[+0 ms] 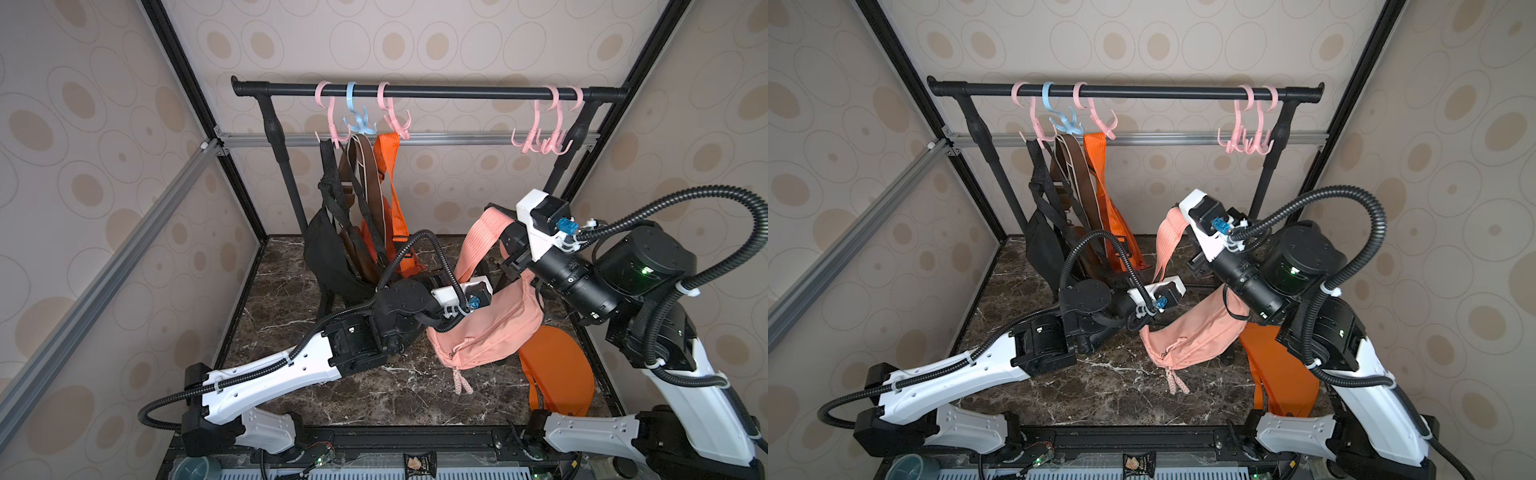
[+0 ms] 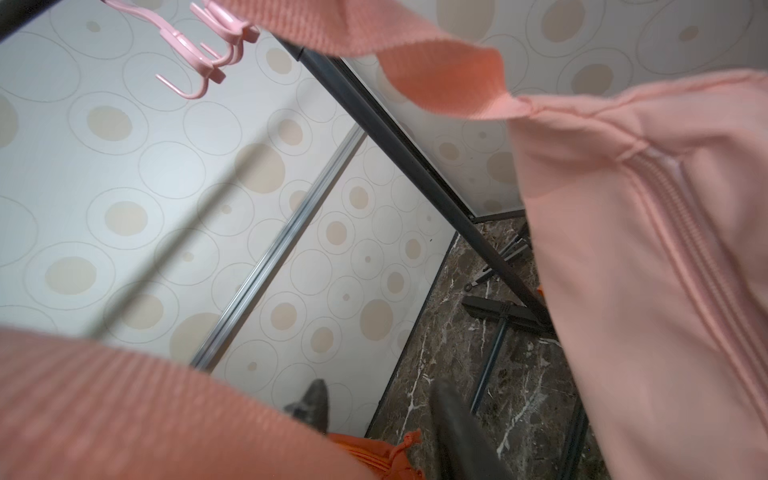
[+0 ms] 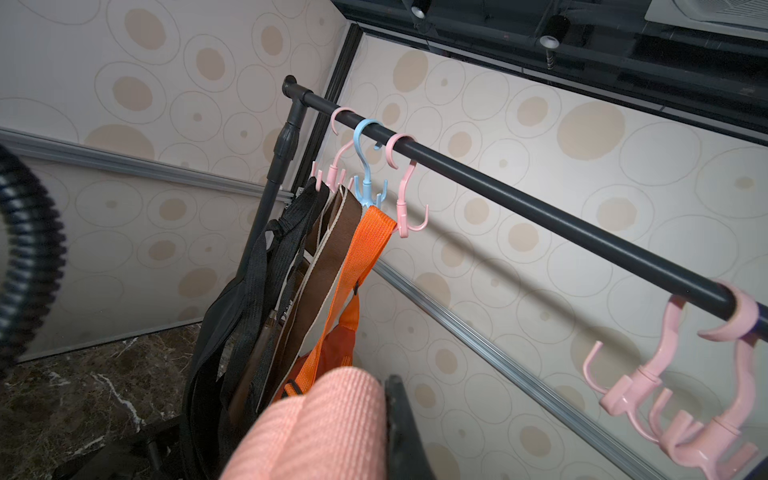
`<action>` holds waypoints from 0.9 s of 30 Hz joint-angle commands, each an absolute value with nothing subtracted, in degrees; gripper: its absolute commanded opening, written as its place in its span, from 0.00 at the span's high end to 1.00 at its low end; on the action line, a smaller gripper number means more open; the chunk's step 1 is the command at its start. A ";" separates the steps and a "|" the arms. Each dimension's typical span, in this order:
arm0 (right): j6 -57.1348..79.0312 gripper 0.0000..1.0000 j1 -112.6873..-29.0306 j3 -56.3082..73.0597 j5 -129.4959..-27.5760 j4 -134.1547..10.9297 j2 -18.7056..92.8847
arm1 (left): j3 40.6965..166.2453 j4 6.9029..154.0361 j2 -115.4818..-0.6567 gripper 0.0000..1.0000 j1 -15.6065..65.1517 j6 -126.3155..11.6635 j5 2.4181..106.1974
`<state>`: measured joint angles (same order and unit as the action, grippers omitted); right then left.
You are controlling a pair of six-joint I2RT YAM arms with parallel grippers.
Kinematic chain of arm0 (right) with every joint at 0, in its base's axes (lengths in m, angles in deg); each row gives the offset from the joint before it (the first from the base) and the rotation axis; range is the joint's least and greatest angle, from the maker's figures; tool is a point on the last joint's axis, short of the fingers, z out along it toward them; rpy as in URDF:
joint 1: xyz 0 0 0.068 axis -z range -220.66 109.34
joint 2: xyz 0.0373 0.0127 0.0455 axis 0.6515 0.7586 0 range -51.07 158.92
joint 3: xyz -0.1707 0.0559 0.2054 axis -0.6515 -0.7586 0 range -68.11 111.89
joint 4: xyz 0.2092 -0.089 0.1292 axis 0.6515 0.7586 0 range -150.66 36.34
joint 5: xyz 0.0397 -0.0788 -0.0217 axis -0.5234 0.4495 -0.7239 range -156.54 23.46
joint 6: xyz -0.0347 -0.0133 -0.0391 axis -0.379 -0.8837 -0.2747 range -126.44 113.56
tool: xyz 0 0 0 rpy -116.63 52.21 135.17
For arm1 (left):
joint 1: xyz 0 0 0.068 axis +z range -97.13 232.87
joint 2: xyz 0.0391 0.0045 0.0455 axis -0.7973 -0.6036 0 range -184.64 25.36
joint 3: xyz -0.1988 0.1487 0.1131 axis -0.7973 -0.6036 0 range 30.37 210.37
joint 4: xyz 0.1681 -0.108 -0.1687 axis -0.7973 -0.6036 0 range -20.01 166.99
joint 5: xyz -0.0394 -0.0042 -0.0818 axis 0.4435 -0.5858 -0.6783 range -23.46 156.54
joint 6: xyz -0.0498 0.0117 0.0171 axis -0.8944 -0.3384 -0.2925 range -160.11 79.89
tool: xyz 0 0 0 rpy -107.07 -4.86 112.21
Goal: Hang the bag on a hook
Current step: Pick up the bag from the center of the board, then hang the bag on the hook.
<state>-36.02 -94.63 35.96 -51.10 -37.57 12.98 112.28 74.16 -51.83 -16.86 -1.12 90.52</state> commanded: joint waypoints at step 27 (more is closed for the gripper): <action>-26.41 1.00 -71.54 55.55 -37.16 -40.63 24.99 | 182.24 73.26 -96.71 1.00 2.66 -7.91 66.03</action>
<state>-31.91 -74.98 52.63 -35.21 -43.76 23.36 180.01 68.85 -95.15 1.23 -4.40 71.14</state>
